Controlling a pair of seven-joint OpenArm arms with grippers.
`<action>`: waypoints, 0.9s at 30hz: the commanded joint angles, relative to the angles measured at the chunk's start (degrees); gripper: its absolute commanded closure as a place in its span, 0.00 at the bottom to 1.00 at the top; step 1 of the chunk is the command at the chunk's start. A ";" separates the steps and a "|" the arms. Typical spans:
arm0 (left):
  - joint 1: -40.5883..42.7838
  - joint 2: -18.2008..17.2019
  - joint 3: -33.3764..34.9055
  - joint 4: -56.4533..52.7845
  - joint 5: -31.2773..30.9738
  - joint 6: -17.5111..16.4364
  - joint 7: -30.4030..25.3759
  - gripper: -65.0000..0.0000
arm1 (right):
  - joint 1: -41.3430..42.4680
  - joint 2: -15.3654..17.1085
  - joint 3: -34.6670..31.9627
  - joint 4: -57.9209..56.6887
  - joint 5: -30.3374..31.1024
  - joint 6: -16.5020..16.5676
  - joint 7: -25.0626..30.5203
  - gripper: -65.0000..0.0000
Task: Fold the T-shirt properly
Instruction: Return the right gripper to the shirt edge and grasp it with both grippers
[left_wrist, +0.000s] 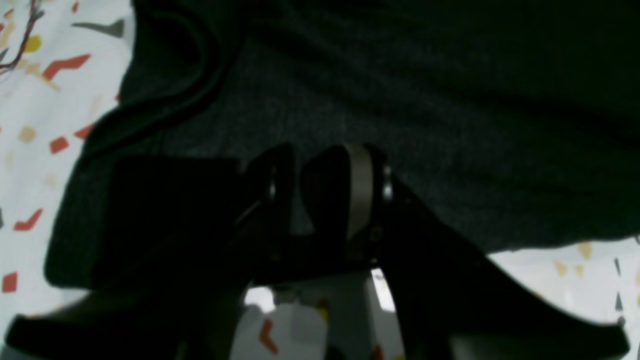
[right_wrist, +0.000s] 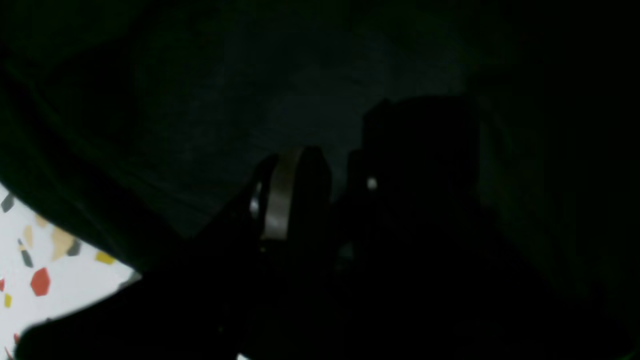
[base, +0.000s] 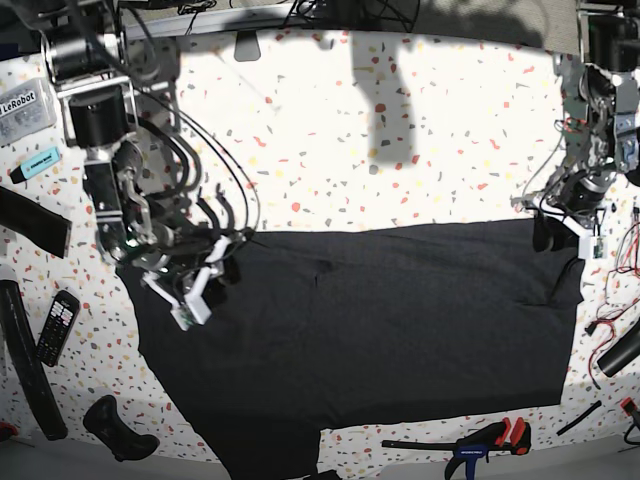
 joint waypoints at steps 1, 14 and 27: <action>0.83 -0.59 0.07 0.09 0.96 -0.68 3.48 0.75 | -0.59 0.96 0.42 -0.28 -2.78 -1.53 -5.07 0.75; 10.71 -3.08 0.04 13.16 0.79 -1.36 1.90 0.76 | -7.48 0.96 1.25 6.78 -2.75 0.39 -6.51 0.75; 0.74 -3.15 0.04 18.25 -0.46 2.56 6.14 0.76 | -7.17 0.92 1.25 6.84 -2.56 0.37 -6.51 0.75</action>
